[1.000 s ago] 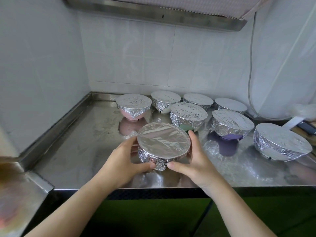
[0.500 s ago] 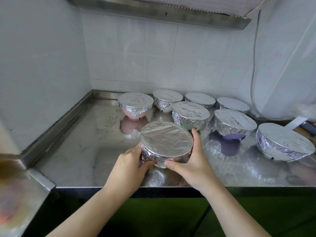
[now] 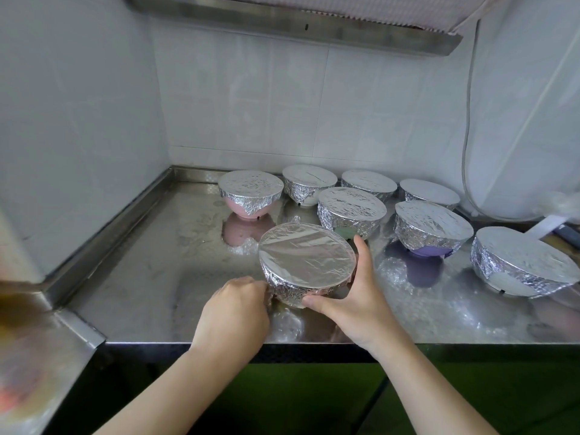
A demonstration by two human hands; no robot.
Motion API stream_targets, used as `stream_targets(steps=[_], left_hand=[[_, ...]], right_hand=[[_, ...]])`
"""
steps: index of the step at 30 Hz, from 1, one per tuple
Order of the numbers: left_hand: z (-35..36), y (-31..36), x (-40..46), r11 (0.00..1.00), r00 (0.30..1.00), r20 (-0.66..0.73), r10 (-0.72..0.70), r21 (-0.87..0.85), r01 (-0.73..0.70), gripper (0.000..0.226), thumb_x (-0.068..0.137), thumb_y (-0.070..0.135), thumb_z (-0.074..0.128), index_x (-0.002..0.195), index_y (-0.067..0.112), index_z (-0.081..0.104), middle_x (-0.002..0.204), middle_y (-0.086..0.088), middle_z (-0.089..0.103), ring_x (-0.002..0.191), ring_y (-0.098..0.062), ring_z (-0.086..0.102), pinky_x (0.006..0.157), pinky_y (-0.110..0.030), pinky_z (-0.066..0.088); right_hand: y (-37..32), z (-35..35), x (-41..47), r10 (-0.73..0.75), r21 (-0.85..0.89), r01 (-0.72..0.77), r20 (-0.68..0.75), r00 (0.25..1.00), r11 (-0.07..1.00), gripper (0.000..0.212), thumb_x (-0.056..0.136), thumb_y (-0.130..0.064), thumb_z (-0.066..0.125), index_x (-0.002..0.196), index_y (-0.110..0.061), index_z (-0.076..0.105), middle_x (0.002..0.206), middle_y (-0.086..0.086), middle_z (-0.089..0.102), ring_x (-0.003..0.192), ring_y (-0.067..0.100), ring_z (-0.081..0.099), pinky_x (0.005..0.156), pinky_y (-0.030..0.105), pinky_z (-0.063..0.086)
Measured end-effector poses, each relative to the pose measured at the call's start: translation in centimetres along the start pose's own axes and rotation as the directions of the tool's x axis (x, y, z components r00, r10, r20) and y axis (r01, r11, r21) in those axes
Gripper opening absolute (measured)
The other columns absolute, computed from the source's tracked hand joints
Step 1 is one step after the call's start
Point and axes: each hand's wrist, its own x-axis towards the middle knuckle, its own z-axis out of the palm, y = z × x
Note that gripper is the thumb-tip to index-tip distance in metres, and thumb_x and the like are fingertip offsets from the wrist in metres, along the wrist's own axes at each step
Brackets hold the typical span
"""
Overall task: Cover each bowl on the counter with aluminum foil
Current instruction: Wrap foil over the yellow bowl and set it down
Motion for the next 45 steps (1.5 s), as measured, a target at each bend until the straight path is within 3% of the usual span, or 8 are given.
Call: stream_targets(steps=[6, 13, 17, 21, 28, 34, 40, 45], left_hand=[[-1.9, 0.8, 0.0, 0.964, 0.994, 0.040, -0.101, -0.244, 0.107, 0.042, 0.082, 0.057, 0.078, 0.104, 0.030, 0.055, 0.100, 0.016, 0.056, 0.090, -0.008, 0.060, 0.076, -0.032, 0.053], [0.1, -0.2, 0.7, 0.938, 0.997, -0.056, -0.045, -0.345, 0.023, 0.019, 0.089, 0.028, 0.080, 0.082, 0.021, 0.064, 0.078, 0.012, 0.065, 0.075, -0.006, 0.059, 0.071, -0.034, 0.052], [0.4, -1.4, 1.2, 0.922, 0.999, -0.043, 0.004, -0.387, -0.021, 0.015, 0.091, 0.018, 0.077, 0.080, 0.020, 0.067, 0.075, 0.012, 0.069, 0.076, -0.008, 0.063, 0.073, -0.032, 0.052], [-0.2, -2.5, 1.5, 0.906, 0.989, -0.034, 0.143, -0.399, -0.144, 0.015, 0.092, 0.012, 0.076, 0.090, 0.026, 0.075, 0.084, 0.018, 0.072, 0.083, -0.003, 0.065, 0.074, -0.030, 0.053], [-0.1, -4.3, 2.8, 0.922, 0.969, -0.152, 0.193, -0.310, -0.232, 0.017, 0.078, 0.011, 0.090, 0.084, 0.016, 0.074, 0.116, 0.009, 0.062, 0.095, -0.008, 0.062, 0.086, -0.028, 0.050], [-0.9, -4.1, 2.7, 0.881, 0.974, 0.017, 0.225, -0.431, -0.196, 0.013, 0.085, 0.031, 0.086, 0.082, 0.034, 0.074, 0.155, 0.014, 0.049, 0.141, 0.006, 0.043, 0.118, -0.023, 0.036], [-1.5, -3.5, 2.3, 0.882, 0.998, 0.051, 0.036, -0.472, -0.007, 0.018, 0.079, 0.028, 0.090, 0.074, 0.036, 0.075, 0.141, 0.018, 0.061, 0.118, 0.021, 0.054, 0.095, 0.001, 0.035], [-1.4, -3.4, 2.6, 0.867, 1.000, 0.021, 0.008, -0.499, 0.004, 0.022, 0.074, 0.023, 0.094, 0.071, 0.036, 0.075, 0.125, 0.016, 0.074, 0.119, 0.009, 0.063, 0.108, -0.023, 0.046]], right_hand=[[0.1, -0.3, 0.2, 0.005, -0.020, -0.005, -0.003, 1.000, 1.000, 0.140, 0.066, -0.034, 0.101, 0.159, -0.059, 0.000, 0.151, -0.027, 0.045, 0.140, 0.000, 0.046, 0.117, 0.029, 0.036], [0.2, -0.5, 0.3, 0.016, -0.026, -0.016, -0.003, 1.000, 1.000, 0.139, 0.070, -0.031, 0.099, 0.162, -0.054, -0.002, 0.141, -0.035, 0.042, 0.134, -0.006, 0.043, 0.084, 0.002, 0.039], [0.2, -0.7, 0.4, 0.027, -0.024, -0.027, 0.001, 1.000, 0.999, 0.137, 0.071, -0.029, 0.099, 0.163, -0.052, -0.001, 0.128, -0.050, 0.034, 0.129, -0.011, 0.045, 0.094, 0.005, 0.035], [-0.3, -1.0, 0.3, 0.071, -0.017, -0.070, 0.022, 0.997, 0.997, 0.135, 0.074, -0.022, 0.097, 0.165, -0.047, 0.000, 0.121, -0.050, 0.030, 0.096, -0.045, 0.036, 0.075, -0.010, 0.033], [-0.6, -1.4, 0.4, 0.054, -0.030, -0.052, 0.070, 0.996, 0.998, 0.133, 0.080, -0.020, 0.093, 0.165, -0.045, -0.006, 0.124, -0.045, 0.035, 0.090, -0.044, 0.039, 0.069, -0.010, 0.035], [-0.4, -1.0, 0.5, -0.024, -0.041, 0.028, 0.098, 0.995, 0.999, 0.144, 0.069, -0.037, 0.099, 0.161, -0.054, -0.010, 0.150, -0.032, 0.032, 0.135, -0.010, 0.038, 0.113, 0.020, 0.027], [-0.3, -0.8, 0.7, -0.040, -0.047, 0.044, 0.080, 0.996, 0.998, 0.141, 0.068, -0.037, 0.100, 0.161, -0.056, -0.004, 0.153, -0.027, 0.033, 0.141, -0.001, 0.037, 0.115, 0.027, 0.028], [-0.2, -0.8, 0.7, -0.049, -0.063, 0.053, 0.077, 0.996, 0.997, 0.139, 0.068, -0.038, 0.100, 0.160, -0.058, -0.003, 0.154, -0.029, 0.026, 0.143, -0.005, 0.030, 0.116, 0.026, 0.024]])
